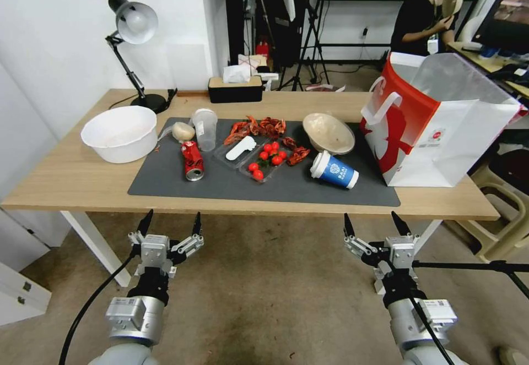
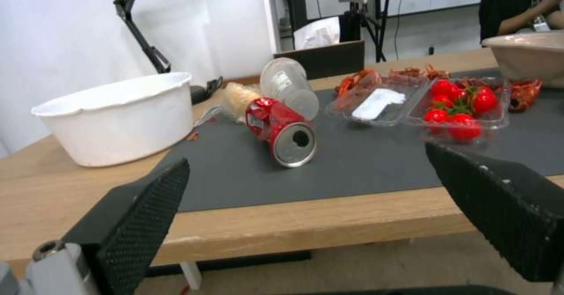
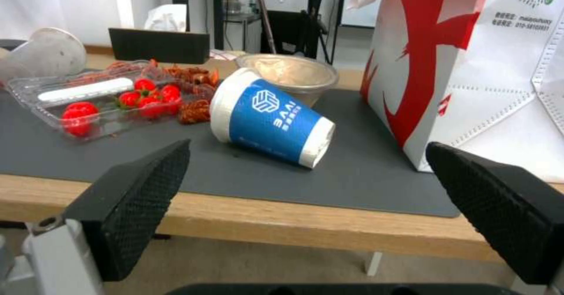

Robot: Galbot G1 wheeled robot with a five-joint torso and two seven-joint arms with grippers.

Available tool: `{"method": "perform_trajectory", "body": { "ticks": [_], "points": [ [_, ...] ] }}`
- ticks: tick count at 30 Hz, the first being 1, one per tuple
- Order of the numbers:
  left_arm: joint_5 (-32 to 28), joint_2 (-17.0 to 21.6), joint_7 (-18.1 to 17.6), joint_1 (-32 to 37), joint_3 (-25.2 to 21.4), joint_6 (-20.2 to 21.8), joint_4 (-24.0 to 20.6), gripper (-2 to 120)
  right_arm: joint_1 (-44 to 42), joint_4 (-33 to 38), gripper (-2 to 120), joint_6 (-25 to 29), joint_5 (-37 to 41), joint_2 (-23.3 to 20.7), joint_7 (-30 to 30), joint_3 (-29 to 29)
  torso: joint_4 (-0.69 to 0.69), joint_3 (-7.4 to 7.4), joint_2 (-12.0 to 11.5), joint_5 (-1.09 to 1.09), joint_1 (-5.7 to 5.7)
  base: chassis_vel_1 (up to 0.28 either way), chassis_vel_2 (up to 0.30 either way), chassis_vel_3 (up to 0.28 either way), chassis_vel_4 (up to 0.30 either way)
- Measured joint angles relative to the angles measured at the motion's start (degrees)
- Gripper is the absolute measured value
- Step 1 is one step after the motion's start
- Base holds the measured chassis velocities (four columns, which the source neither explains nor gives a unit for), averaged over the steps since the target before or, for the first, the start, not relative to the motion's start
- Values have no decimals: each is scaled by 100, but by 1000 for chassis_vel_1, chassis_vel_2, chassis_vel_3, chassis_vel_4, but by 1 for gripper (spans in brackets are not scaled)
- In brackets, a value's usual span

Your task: Pick up the trash from the table and place it into the takeout bag.

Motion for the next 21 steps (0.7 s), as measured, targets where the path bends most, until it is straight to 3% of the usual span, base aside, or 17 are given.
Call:
{"method": "perform_trajectory", "body": {
  "ticks": [18, 21],
  "points": [
    [-9, 0, 1, -11, -3, 14, 0, 100, 0, 0, 100, 0, 0, 0, 0, 0, 0, 0, 0, 0, 0, 0, 0, 0, 0],
    [-87, -4, 22, -94, -30, 179, -12, 100, 27, 4, 100, -24, 28, 0, 6, 5, 1, 0, 0, 0, 0, 0, 0, 0, 0]
  ]
}}
